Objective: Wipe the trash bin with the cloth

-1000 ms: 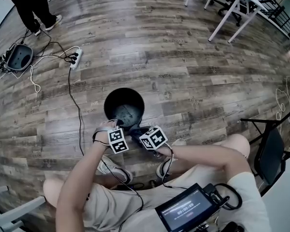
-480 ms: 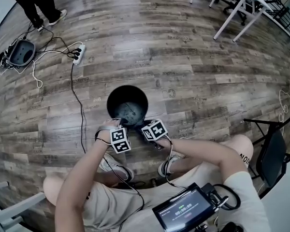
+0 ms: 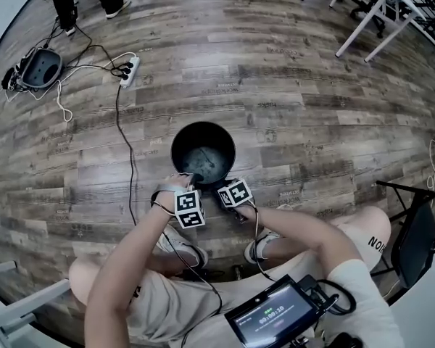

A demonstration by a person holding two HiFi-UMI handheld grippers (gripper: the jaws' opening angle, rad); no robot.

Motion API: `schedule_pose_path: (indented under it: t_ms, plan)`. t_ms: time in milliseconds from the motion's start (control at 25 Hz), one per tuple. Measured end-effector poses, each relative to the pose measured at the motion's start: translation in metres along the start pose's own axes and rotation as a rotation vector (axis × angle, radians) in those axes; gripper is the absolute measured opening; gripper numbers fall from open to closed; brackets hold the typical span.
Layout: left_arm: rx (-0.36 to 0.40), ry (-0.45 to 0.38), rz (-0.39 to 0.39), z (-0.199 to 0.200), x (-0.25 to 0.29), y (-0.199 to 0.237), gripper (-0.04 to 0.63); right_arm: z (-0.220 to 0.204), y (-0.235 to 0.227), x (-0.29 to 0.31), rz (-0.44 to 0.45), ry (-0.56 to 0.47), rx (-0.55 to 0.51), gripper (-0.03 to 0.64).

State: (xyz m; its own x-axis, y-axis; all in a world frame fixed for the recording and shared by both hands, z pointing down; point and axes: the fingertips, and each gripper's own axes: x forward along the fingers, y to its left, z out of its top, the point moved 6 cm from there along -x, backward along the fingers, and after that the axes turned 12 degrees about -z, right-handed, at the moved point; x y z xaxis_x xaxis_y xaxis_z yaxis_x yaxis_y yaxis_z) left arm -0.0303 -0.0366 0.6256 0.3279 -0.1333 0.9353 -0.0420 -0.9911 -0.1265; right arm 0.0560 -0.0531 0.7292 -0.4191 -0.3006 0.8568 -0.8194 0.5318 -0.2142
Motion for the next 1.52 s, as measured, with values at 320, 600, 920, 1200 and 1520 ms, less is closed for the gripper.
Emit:
schedule_pose_path:
  t_ms: [320,600,920,1200,1520]
  plan:
    - [0.004,-0.004,0.000,0.001,0.000,0.000,0.100,-0.024,-0.012,0.045,-0.046,0.033,0.000,0.080]
    - [0.001,-0.008,0.007,0.000,0.001,0.000,0.100,-0.039,-0.016,0.078,-0.077,0.065,0.045,0.080]
    - [-0.034,0.013,-0.004,-0.002,0.002,0.002,0.100,-0.056,-0.013,0.063,-0.071,0.122,0.072,0.080]
    - [-0.038,0.028,0.008,-0.002,0.004,0.001,0.100,-0.055,0.015,0.014,0.014,0.133,-0.003,0.080]
    - [0.010,0.031,-0.047,-0.003,-0.011,0.002,0.100,-0.014,0.035,-0.055,0.093,0.053,-0.037,0.080]
